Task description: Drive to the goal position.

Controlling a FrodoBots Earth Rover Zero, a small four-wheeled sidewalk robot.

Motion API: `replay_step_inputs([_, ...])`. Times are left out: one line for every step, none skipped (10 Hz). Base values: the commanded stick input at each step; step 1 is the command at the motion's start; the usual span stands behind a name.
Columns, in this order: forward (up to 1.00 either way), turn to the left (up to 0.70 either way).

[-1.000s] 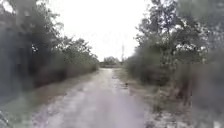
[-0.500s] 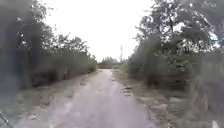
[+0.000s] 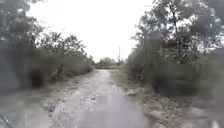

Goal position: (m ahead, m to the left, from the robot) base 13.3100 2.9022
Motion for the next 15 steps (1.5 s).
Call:
replay_step_inputs([1.0,0.0])
replay_step_inputs([1.0,0.09])
replay_step_inputs([1.0,0.27])
replay_step_inputs([1.0,0.27])
replay_step_inputs([1.0,0.27])
replay_step_inputs([1.0,0.27])
replay_step_inputs([1.0,0.27])
replay_step_inputs([1.0,0.27])
replay_step_inputs([1.0,0.27])
replay_step_inputs([1.0,0.27])
replay_step_inputs([1.0,0.27])
replay_step_inputs([1.0,0.27])
replay_step_inputs([1.0,0.0])
replay_step_inputs([1.0,0.0])
replay_step_inputs([1.0,0.0])
